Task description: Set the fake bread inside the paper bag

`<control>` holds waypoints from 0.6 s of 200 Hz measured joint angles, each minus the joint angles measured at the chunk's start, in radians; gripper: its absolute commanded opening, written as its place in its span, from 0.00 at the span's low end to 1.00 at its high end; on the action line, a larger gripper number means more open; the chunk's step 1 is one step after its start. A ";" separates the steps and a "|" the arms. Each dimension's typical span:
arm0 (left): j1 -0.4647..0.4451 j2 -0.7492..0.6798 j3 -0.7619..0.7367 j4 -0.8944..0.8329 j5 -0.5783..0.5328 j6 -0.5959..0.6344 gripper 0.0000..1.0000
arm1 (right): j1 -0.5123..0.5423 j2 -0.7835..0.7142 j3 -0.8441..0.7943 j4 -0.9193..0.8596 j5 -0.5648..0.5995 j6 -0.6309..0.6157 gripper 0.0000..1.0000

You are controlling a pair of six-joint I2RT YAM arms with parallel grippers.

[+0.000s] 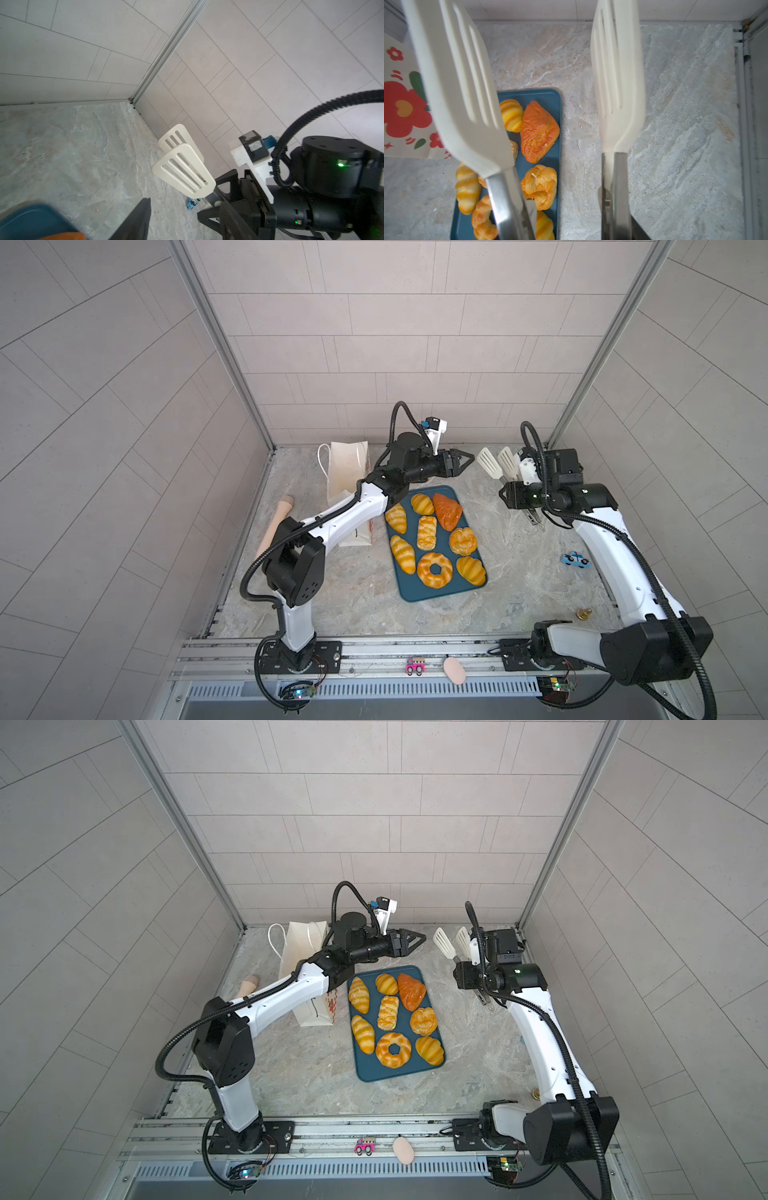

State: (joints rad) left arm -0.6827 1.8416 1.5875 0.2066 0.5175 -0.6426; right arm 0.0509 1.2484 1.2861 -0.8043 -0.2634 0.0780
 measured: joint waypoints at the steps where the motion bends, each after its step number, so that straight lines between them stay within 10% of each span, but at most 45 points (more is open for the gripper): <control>1: 0.000 0.000 0.000 -0.003 -0.002 0.002 0.59 | 0.002 0.000 0.000 -0.001 0.003 0.000 0.60; 120: -0.012 -0.004 0.115 -0.494 -0.255 0.184 0.74 | 0.210 0.023 0.001 -0.145 0.431 -0.047 0.61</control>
State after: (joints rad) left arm -0.6945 1.8374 1.7027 -0.2871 0.2626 -0.4583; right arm 0.2607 1.2709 1.2873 -0.9497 0.1677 0.0311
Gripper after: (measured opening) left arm 0.719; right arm 0.606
